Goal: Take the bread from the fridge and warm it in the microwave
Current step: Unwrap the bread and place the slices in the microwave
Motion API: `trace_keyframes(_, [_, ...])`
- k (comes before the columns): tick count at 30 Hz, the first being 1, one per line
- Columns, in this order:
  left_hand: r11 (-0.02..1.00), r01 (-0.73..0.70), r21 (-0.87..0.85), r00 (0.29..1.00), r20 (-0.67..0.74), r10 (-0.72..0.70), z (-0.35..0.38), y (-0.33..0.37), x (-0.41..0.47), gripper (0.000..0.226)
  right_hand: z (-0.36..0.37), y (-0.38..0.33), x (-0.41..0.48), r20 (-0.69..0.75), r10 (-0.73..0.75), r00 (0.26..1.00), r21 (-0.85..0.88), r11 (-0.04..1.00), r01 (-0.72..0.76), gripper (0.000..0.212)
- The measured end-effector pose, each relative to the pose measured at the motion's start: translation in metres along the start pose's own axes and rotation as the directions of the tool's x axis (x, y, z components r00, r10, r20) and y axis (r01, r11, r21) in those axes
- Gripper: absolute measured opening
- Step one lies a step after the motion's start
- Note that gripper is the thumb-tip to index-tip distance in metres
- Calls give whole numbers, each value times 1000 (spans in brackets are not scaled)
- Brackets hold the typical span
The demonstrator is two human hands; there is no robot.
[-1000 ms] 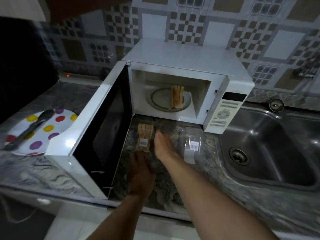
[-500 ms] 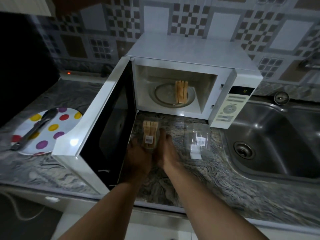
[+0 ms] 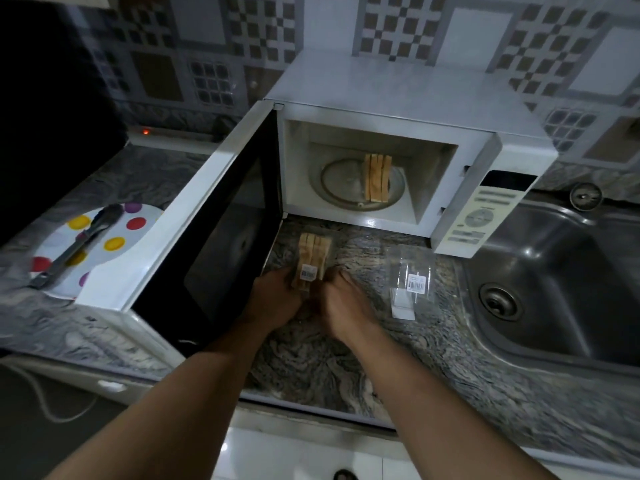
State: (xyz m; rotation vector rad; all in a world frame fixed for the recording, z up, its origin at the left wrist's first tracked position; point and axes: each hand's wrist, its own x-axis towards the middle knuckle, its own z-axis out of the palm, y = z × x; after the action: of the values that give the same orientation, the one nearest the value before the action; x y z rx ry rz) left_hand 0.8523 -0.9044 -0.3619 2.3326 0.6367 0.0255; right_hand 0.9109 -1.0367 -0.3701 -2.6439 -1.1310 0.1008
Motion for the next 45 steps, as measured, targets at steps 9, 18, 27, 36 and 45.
trace_keyframes(9, [970,49,-240,998,55,-37,-2,-18,7,59,-6,-3,4,-3,-54,999,25,998,54,20])
trace_keyframes(18, [929,35,-367,999,43,-21,3,-17,6,51,-14,-10,13,79,119,990,122,984,-128,21])
trace_keyframes(27, [849,193,-491,981,97,-167,13,-28,21,64,-12,-8,13,98,89,991,176,979,-105,15])
trace_keyframes(36, [952,174,-251,985,54,-166,7,-16,22,45,-36,-16,14,-2,7,1000,135,991,-7,34])
trace_keyframes(45, [994,1,-109,945,-326,-37,-10,26,15,66,-58,-10,27,-212,-27,977,70,997,42,47])
